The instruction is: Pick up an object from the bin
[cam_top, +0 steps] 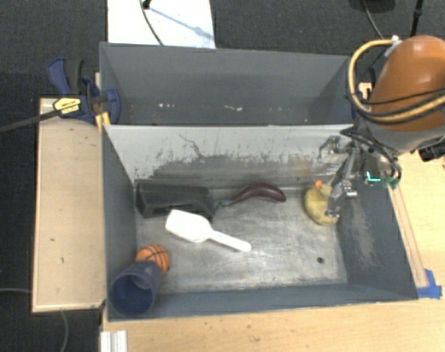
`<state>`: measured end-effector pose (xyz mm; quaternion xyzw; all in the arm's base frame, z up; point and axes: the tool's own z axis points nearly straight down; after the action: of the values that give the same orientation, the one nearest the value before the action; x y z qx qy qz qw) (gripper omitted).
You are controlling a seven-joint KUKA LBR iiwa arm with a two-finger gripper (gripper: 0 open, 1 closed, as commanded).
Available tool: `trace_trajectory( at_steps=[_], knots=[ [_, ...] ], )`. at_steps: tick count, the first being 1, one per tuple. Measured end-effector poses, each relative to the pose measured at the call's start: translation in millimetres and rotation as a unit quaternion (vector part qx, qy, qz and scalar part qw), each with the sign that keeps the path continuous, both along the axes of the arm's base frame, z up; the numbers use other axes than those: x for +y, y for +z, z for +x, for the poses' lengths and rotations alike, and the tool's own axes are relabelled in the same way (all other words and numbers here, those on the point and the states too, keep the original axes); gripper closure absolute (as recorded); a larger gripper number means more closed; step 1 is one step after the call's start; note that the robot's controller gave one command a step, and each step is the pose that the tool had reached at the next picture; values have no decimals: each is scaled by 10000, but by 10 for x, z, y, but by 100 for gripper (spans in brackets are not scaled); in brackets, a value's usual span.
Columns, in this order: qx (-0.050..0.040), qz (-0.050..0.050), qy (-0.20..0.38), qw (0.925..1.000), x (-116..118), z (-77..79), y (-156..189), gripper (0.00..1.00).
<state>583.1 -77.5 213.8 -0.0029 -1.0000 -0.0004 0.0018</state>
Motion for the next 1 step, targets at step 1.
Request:
trace_trajectory(
  at_steps=[1],
  knots=[
    [-39, -6, 9, 10000, 2, 17, 41, 0]
  ],
)
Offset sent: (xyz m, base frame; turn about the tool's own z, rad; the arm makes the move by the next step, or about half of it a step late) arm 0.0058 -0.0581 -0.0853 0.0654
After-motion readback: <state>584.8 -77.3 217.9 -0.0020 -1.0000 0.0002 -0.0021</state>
